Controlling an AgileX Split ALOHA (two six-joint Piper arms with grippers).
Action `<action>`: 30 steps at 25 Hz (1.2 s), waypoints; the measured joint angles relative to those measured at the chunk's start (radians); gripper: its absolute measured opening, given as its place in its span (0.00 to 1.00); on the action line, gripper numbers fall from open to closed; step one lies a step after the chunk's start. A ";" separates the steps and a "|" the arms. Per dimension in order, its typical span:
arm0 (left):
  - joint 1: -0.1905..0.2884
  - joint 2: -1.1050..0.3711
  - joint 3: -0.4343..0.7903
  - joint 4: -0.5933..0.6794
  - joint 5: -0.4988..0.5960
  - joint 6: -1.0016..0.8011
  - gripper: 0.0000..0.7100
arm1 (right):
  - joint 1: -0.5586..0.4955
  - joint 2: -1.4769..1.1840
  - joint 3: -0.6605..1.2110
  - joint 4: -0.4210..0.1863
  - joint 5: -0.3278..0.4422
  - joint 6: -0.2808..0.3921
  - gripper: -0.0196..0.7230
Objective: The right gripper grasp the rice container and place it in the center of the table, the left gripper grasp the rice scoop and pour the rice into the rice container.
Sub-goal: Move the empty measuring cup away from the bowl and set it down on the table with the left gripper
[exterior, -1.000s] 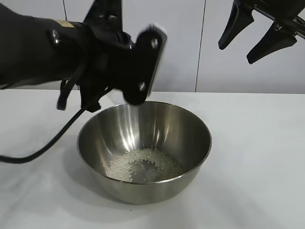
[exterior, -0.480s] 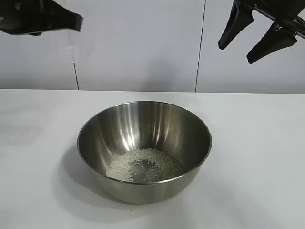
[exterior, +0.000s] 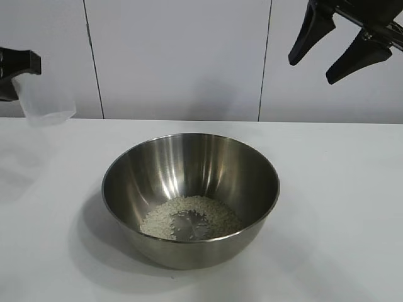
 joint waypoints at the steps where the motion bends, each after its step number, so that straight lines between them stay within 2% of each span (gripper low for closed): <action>1: 0.000 0.000 0.036 0.057 -0.056 -0.059 0.00 | 0.000 0.000 0.000 0.000 -0.001 0.000 0.61; 7: 0.004 0.042 0.287 0.536 -0.500 -0.518 0.00 | 0.000 0.000 0.000 0.000 -0.021 0.000 0.61; 10: 0.004 0.155 0.338 0.668 -0.655 -0.641 0.00 | 0.000 0.000 0.000 0.000 -0.021 0.000 0.61; 15: 0.004 0.388 0.342 0.760 -0.846 -0.723 0.00 | 0.000 0.000 0.000 0.000 -0.021 0.000 0.61; 19: 0.004 0.514 0.341 0.747 -0.856 -0.774 0.00 | 0.000 0.000 0.000 0.000 -0.021 0.000 0.61; 22: 0.004 0.535 0.328 0.740 -0.856 -0.784 0.02 | 0.000 0.000 0.000 0.000 -0.021 0.000 0.61; 24: 0.004 0.535 0.313 0.736 -0.862 -0.772 0.10 | 0.000 0.000 0.000 0.000 -0.021 0.000 0.61; 27: 0.004 0.535 0.302 0.727 -0.870 -0.762 0.43 | 0.000 0.000 0.000 0.000 -0.021 0.000 0.61; 29: 0.004 0.535 0.303 0.705 -0.875 -0.762 0.59 | 0.000 0.000 0.000 0.000 -0.021 0.000 0.61; 30: 0.004 0.535 0.311 0.695 -0.877 -0.762 0.63 | 0.000 0.000 0.000 0.000 -0.021 0.000 0.61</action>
